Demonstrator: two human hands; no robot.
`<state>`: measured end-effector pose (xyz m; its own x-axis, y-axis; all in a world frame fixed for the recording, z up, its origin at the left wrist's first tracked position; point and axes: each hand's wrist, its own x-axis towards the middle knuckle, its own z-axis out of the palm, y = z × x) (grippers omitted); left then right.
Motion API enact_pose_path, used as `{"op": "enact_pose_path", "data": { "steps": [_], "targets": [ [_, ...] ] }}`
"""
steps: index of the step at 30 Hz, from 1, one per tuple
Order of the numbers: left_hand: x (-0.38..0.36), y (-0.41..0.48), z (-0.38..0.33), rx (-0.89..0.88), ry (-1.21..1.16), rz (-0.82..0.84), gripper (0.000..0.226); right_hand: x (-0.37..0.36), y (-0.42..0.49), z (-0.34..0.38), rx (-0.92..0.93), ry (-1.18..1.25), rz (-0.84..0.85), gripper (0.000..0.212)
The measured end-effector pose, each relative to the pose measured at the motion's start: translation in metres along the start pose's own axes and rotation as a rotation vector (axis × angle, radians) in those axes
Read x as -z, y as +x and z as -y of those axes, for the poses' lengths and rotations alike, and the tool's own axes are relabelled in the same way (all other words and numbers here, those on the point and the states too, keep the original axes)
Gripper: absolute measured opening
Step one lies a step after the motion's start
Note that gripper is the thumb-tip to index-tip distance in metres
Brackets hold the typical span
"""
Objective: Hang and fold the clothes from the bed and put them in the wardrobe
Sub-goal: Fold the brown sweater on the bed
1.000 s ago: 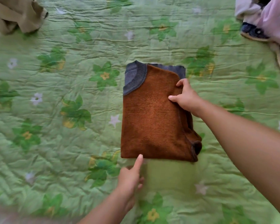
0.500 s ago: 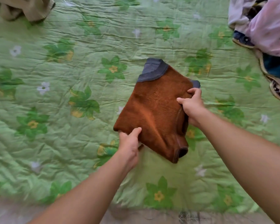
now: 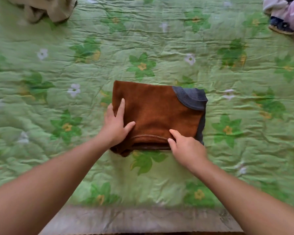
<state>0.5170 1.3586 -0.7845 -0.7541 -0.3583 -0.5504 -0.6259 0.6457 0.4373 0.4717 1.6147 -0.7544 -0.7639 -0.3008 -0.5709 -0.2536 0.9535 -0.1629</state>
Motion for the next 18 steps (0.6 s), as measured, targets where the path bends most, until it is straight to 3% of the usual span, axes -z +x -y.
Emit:
{"op": "enact_pose_path", "data": {
  "steps": [3, 5, 7, 9, 11, 14, 18],
  "targets": [
    [-0.018, -0.008, 0.006, -0.067, 0.245, -0.152, 0.091, 0.017, 0.013, 0.0, 0.134, -0.094, -0.256, 0.033],
    [-0.018, -0.004, 0.005, -0.199, 0.4, -0.268, 0.088, 0.024, 0.026, 0.006, 0.289, -0.104, -0.38, 0.04],
    [-0.021, 0.005, 0.003, -0.339, 0.503, -0.306, 0.084, 0.023, 0.047, 0.015, 0.329, -0.234, -0.308, 0.064],
    [-0.031, 0.015, 0.004, -0.357, 0.541, -0.285, 0.082, 0.011, 0.072, 0.017, 0.299, -0.341, -0.197, 0.08],
    [-0.044, 0.022, 0.009, -0.328, 0.538, -0.324, 0.081, -0.007, 0.095, 0.011, 0.304, -0.348, -0.174, 0.084],
    [-0.064, 0.029, 0.016, -0.362, 0.556, -0.411, 0.082, -0.032, 0.112, -0.002, 0.347, -0.35, -0.267, 0.087],
    [-0.068, 0.037, 0.018, -0.367, 0.575, -0.404, 0.083, -0.041, 0.118, -0.008, 0.364, -0.357, -0.332, 0.088]
  ]
}}
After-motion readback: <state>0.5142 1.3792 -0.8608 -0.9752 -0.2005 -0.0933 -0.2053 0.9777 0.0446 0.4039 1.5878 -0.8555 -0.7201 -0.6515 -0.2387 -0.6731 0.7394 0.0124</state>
